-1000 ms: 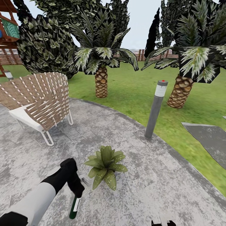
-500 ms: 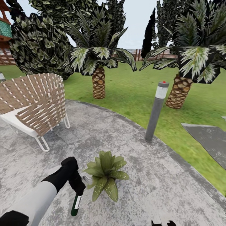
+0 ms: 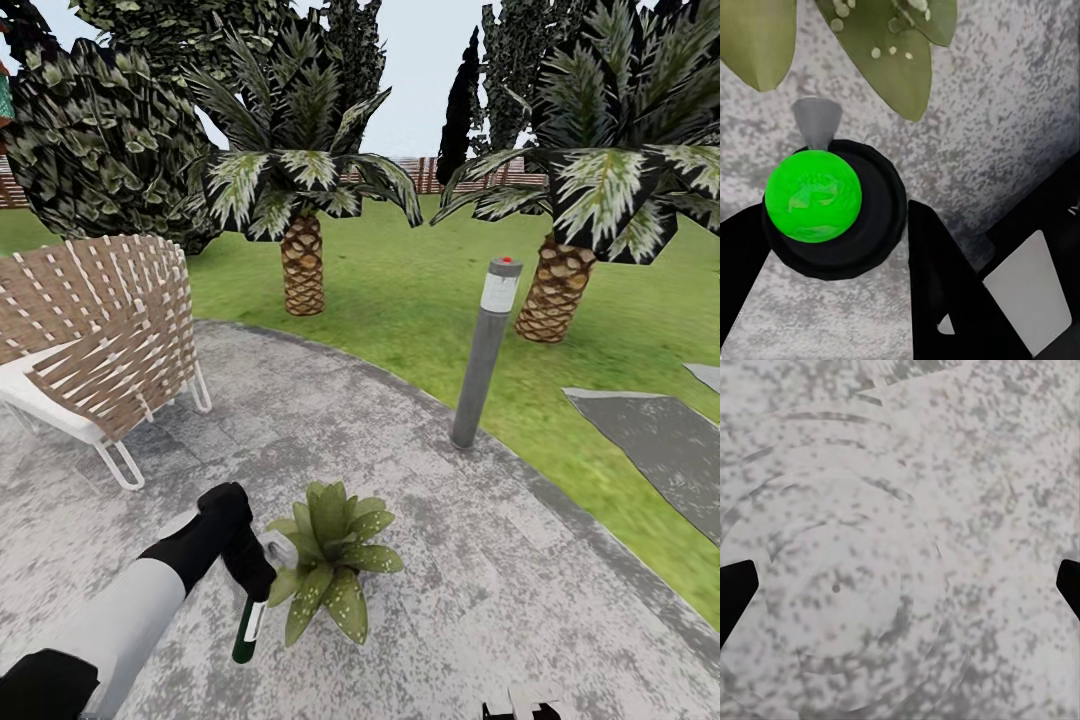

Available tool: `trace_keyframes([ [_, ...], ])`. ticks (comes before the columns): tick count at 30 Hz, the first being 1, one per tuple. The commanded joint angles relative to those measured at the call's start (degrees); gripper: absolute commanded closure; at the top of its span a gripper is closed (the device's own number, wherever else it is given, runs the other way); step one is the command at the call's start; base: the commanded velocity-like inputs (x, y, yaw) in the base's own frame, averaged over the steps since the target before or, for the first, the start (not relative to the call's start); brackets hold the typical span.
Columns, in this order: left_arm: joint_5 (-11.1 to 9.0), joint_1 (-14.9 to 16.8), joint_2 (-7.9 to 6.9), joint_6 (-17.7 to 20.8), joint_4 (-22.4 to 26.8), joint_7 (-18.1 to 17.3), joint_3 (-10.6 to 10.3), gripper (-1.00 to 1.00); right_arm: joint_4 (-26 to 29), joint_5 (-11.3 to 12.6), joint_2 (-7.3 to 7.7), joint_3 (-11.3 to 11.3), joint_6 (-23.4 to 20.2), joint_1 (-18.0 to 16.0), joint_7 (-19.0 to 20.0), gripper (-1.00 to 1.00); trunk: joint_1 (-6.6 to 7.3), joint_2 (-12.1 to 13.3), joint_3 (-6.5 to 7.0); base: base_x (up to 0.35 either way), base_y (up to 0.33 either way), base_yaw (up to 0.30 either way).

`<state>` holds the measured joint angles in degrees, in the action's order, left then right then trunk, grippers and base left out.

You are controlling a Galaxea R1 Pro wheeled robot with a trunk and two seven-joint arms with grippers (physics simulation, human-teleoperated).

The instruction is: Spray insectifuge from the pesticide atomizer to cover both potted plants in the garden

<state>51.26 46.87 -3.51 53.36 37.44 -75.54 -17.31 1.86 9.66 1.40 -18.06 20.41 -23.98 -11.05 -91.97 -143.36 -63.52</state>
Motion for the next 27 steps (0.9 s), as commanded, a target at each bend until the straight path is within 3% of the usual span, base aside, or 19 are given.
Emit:
trace_keyframes([
  [1,0.4,0.3,-0.05,0.5,0.0,-0.6,-0.2,1.0,0.0,0.5,0.0,-0.5,0.1,0.0,-0.1,-1.0,0.01,0.0,-0.05,0.0,0.0,0.0],
  [10,0.4,0.1,-0.36,0.3,-0.6,-0.7,-0.3,1.0,0.0,0.5,0.0,-0.5,0.1,0.0,-0.1,-1.0,0.01,0.0,-0.05,0.094,0.046,0.0],
  [15,0.8,0.6,-0.8,0.3,-0.4,-3.3,-0.2,1.0,0.0,0.5,0.0,-0.6,0.1,0.0,-0.1,-1.0,0.01,0.0,-0.05,0.01,0.005,0.0],
  [17,2.4,2.0,-0.2,0.3,0.0,-3.8,-0.2,1.0,0.0,0.5,0.0,-0.6,0.1,0.0,-0.1,-1.0,0.01,0.0,-0.05,0.0,0.0,0.0],
  [19,6.5,4.7,1.04,0.3,0.0,-9.6,-0.2,1.0,0.0,0.5,0.0,-0.6,0.1,0.0,-0.1,-1.0,0.01,0.0,-0.05,0.0,0.0,0.0],
  [23,10.9,5.1,1.36,0.3,0.1,-12.7,-0.1,1.0,0.1,0.6,0.0,-0.5,0.1,0.0,-0.2,-1.0,0.01,0.0,-0.05,0.0,0.0,-0.006],
  [27,11.5,5.2,1.41,0.3,-0.3,-13.0,-0.1,1.0,0.2,0.7,0.0,-0.5,0.1,0.0,-0.2,-1.0,0.01,0.0,-0.05,0.0,0.0,-0.211],
])
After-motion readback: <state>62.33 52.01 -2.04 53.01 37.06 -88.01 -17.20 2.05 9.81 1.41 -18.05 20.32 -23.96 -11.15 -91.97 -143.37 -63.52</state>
